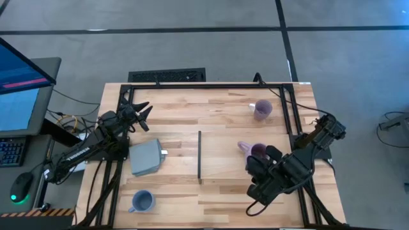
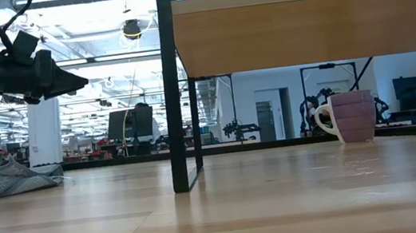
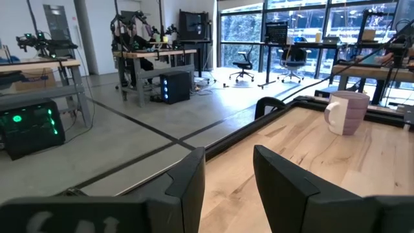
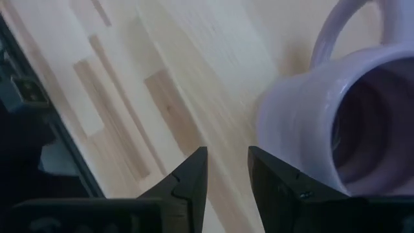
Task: Stack small to large cups/mugs on shelf
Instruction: Put the purple mug on the shelf
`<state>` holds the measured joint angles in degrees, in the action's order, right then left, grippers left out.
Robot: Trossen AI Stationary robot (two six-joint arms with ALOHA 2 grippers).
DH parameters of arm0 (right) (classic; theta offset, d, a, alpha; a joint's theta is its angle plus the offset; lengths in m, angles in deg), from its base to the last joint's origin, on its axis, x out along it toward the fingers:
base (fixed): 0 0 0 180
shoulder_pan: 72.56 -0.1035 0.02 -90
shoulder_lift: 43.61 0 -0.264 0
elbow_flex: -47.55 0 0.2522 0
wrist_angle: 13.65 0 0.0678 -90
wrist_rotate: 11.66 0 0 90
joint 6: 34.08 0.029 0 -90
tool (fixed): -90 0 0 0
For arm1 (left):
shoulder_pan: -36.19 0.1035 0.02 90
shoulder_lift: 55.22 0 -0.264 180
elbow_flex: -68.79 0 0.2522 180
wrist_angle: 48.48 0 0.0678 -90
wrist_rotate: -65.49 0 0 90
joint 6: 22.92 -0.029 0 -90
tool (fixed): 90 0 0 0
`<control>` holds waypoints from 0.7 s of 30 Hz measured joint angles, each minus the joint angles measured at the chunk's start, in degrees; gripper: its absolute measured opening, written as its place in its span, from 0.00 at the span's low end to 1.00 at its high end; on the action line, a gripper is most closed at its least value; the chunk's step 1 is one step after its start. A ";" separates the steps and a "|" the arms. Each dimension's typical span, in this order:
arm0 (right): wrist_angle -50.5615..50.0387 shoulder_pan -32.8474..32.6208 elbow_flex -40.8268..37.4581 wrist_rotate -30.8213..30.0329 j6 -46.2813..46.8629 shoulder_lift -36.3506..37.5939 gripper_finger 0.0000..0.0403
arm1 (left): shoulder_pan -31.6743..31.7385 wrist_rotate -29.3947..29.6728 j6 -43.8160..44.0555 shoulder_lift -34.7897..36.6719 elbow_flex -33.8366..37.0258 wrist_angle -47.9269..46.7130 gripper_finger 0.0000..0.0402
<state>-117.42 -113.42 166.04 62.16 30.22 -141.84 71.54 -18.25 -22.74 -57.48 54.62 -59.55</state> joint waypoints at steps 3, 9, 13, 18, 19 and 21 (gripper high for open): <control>0.00 0.37 0.00 1.68 -0.30 0.00 0.33 | -0.01 0.00 0.00 0.00 0.02 0.01 0.30; 0.00 0.48 0.00 4.09 -0.27 0.00 0.33 | -0.01 -0.02 0.02 0.00 0.00 -0.01 0.30; -0.03 0.74 -0.50 5.88 1.87 0.00 0.33 | 0.00 -0.02 0.01 0.00 0.01 -0.01 0.30; -0.02 0.46 -1.11 5.79 1.31 0.02 0.33 | -0.01 -0.03 0.02 0.00 0.01 -0.01 0.30; 0.02 0.39 -1.11 5.85 1.56 0.01 0.33 | -0.01 -0.02 0.01 0.00 0.01 -0.01 0.30; 0.08 -0.13 -1.16 5.92 2.03 0.54 0.33 | 0.00 -0.04 0.02 0.00 0.02 -0.01 0.30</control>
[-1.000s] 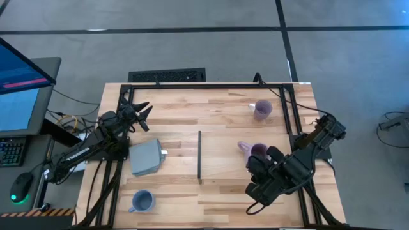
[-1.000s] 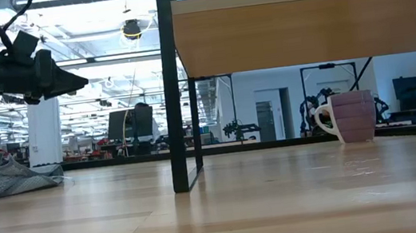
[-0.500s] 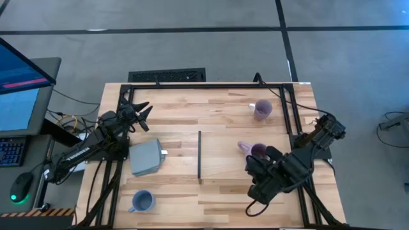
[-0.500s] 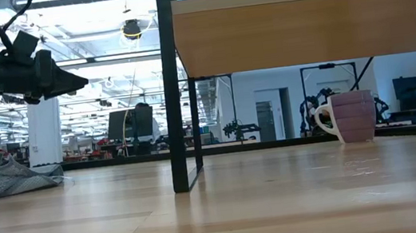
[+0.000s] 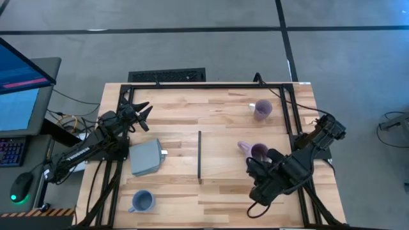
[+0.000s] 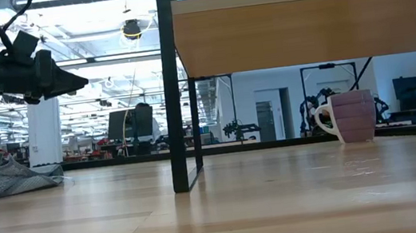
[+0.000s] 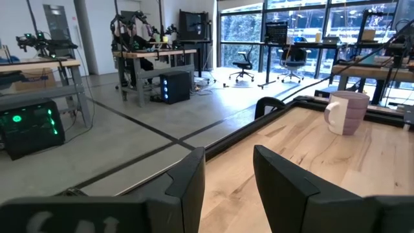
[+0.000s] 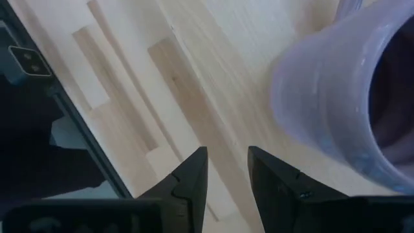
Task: Stack small to large cups/mugs on shelf
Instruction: Put the purple mug on the shelf
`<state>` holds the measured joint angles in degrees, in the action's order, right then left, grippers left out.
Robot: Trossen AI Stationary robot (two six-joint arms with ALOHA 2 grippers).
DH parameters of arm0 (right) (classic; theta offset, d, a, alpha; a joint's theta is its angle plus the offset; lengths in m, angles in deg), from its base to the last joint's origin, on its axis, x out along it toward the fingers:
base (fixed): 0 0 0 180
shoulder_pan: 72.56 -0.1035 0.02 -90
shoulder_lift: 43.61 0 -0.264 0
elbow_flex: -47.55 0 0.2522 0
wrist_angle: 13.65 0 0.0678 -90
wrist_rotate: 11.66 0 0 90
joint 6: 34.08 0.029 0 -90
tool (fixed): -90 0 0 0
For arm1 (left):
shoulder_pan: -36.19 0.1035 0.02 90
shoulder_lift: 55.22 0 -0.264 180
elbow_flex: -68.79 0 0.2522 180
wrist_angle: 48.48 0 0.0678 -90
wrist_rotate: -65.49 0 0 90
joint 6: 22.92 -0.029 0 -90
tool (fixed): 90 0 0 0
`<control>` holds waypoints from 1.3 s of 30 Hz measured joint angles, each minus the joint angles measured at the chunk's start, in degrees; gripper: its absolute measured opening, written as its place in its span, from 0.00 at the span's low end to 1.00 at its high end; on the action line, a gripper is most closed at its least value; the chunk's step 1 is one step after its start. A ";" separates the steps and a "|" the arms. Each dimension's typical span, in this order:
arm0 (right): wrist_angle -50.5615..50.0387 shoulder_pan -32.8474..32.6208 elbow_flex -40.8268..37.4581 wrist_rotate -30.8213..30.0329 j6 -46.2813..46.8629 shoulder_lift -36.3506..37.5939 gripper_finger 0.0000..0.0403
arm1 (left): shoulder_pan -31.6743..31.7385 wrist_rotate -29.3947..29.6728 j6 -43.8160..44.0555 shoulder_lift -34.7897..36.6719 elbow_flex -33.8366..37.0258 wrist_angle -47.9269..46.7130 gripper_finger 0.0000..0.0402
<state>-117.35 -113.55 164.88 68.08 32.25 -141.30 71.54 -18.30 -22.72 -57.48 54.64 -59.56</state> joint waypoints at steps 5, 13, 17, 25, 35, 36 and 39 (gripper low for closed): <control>-0.07 -2.07 0.04 -0.75 2.97 5.04 0.33 | -0.01 0.04 0.00 0.00 0.00 0.00 0.30; -0.05 -4.79 0.06 -10.85 1.53 14.40 0.33 | 0.01 0.07 -0.15 0.00 -0.01 0.00 0.30; -0.03 -4.75 0.06 -16.79 -7.41 19.20 0.33 | 0.01 0.07 -0.17 0.00 -0.01 0.00 0.30; -0.05 -4.01 0.06 -22.06 -17.56 29.37 0.33 | 0.01 0.09 -0.14 0.00 -0.02 0.00 0.30; -0.07 -2.73 0.06 -11.77 -28.86 33.89 0.33 | 0.01 0.15 -0.61 0.01 -0.02 0.01 0.30; -0.05 -2.73 0.04 -10.72 -29.16 33.67 0.33 | 0.01 0.17 -0.63 0.01 -0.02 0.01 0.30; -0.08 -1.67 0.04 -7.16 -28.76 33.11 0.33 | 0.01 0.20 -0.63 0.00 -0.01 0.01 0.30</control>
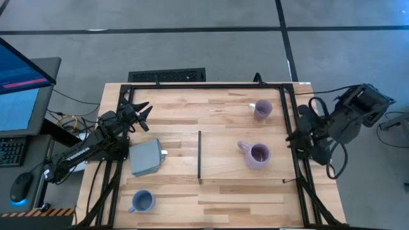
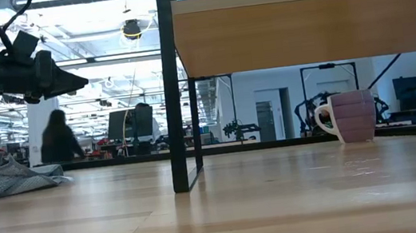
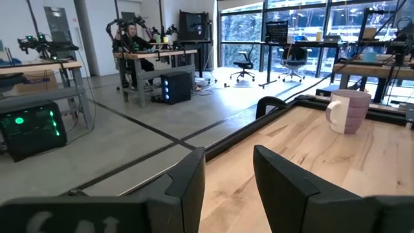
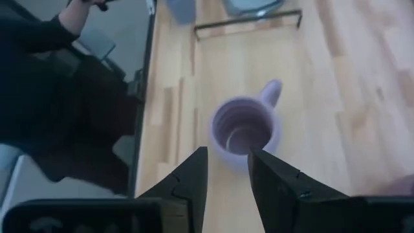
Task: Stack small to large cups/mugs on shelf
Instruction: Put the purple mug on the shelf
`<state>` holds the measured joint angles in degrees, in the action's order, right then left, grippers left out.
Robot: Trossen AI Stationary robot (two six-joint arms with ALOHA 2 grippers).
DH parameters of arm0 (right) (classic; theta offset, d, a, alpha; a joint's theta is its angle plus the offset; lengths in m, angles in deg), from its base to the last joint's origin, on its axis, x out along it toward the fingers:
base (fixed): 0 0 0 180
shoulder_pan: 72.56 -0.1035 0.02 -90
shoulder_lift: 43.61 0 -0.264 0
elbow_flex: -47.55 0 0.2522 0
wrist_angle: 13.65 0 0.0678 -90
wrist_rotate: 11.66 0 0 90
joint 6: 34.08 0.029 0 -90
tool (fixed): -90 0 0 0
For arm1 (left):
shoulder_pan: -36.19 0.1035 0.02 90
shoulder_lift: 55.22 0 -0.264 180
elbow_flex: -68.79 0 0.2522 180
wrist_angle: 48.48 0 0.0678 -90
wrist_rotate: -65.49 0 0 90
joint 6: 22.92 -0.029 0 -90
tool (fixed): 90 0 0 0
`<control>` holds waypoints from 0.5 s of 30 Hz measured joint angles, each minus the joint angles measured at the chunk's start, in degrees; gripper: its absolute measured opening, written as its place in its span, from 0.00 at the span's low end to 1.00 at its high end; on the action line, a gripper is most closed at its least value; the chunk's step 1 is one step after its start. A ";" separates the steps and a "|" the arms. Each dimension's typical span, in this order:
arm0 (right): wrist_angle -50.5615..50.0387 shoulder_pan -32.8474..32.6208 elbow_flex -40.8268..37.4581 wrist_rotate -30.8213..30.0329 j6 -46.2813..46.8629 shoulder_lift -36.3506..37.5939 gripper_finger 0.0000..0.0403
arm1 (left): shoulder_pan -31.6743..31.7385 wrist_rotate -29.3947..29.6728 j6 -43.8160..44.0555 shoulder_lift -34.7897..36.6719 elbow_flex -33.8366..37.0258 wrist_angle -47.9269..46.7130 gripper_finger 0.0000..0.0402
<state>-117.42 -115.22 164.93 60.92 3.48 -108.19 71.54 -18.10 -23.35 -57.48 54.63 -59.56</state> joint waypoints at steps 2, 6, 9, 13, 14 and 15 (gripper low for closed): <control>0.01 1.44 0.00 3.14 1.45 -0.39 0.33 | -0.01 0.02 0.00 0.00 -0.01 0.00 0.30; 0.02 5.05 0.00 8.78 4.50 -0.76 0.33 | 0.00 0.02 0.04 0.00 0.01 0.01 0.30; 0.00 8.55 0.00 11.05 4.88 -1.31 0.33 | -0.01 0.02 0.07 0.01 0.00 0.01 0.30; 0.78 11.90 0.00 11.42 4.38 -2.30 0.33 | -0.02 0.02 0.07 0.00 0.01 0.01 0.30; 0.79 12.60 0.00 11.42 3.30 -2.40 0.33 | 0.00 0.04 0.02 0.00 -0.01 0.01 0.30; 0.64 13.22 0.00 11.40 2.00 -2.74 0.33 | 0.00 0.04 -0.20 0.00 0.01 0.01 0.30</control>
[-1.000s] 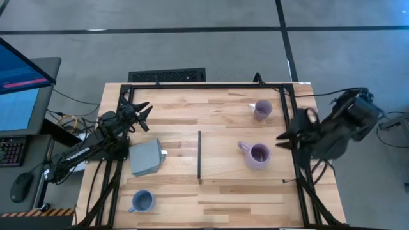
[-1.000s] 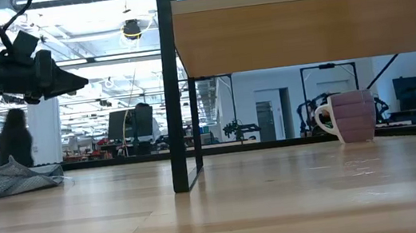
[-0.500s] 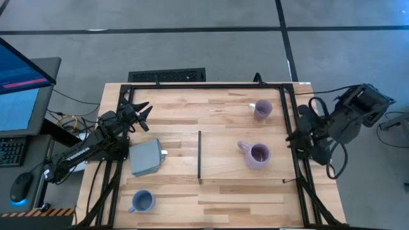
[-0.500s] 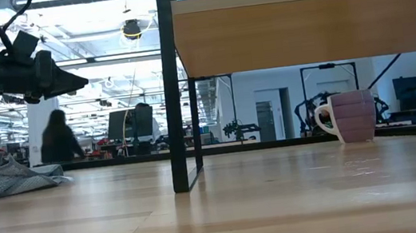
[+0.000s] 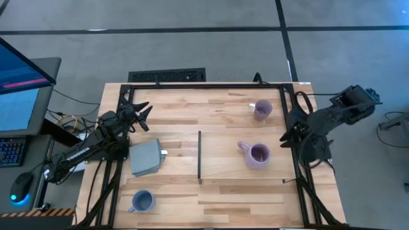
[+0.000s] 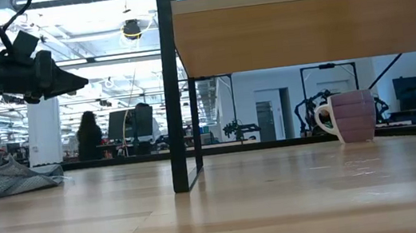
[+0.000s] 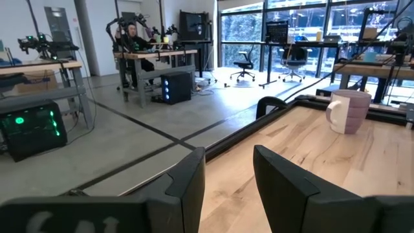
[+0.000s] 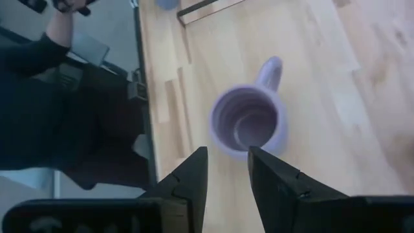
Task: Stack small to large cups/mugs on shelf
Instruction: Put the purple mug on the shelf
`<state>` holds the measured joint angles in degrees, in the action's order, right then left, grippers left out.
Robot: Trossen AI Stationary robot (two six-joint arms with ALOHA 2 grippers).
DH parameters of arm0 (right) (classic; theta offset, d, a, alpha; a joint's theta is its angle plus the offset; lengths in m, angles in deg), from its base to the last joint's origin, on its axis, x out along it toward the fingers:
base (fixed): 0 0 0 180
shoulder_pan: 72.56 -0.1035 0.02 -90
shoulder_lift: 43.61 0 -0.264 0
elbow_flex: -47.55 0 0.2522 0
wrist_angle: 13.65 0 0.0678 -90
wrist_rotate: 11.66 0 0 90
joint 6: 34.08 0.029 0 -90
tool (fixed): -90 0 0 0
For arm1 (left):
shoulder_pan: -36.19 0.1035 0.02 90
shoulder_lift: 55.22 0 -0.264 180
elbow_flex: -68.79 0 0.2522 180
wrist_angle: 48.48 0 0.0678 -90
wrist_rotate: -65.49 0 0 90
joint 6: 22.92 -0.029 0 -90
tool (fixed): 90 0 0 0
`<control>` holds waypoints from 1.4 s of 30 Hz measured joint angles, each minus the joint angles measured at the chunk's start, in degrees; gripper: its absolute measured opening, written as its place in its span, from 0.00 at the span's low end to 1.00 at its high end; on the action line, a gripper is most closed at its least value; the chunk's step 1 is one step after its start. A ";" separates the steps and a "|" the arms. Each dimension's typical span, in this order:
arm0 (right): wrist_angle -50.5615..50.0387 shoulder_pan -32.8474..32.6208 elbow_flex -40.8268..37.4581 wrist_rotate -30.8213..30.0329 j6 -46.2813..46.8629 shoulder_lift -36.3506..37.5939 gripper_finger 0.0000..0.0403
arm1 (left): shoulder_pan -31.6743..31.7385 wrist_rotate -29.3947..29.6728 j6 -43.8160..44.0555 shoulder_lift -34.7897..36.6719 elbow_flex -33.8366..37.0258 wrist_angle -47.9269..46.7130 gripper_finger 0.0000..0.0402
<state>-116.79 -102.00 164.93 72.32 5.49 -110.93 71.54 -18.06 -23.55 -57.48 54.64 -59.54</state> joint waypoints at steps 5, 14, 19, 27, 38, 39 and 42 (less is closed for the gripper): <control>0.24 2.65 0.01 -0.29 -4.94 -1.31 0.33 | 0.01 0.00 -0.29 0.00 -0.02 0.00 0.30; 3.28 4.81 0.00 -0.62 -6.93 -6.05 0.33 | -0.01 -0.02 0.47 0.00 0.00 0.00 0.30; 4.76 7.12 0.00 -4.06 -11.62 -9.64 0.33 | 0.00 0.00 0.53 0.01 -0.02 0.00 0.30; 2.75 13.89 0.02 -6.09 -6.71 -15.21 0.33 | 0.01 -0.02 0.64 0.00 0.00 0.00 0.30; 1.12 17.69 0.00 -0.10 -8.19 -23.25 0.33 | 0.00 -0.02 -0.26 0.01 -0.01 0.00 0.30; 0.83 17.66 0.00 0.05 -8.21 -23.83 0.33 | 0.00 -0.02 -0.45 0.00 0.00 0.00 0.30; -0.84 17.62 0.00 0.15 -8.15 -25.50 0.33 | 0.01 -0.02 -1.19 0.00 -0.02 0.00 0.30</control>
<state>-117.63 -84.37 164.93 72.47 -2.66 -136.43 71.55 -18.08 -24.75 -57.48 54.62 -59.54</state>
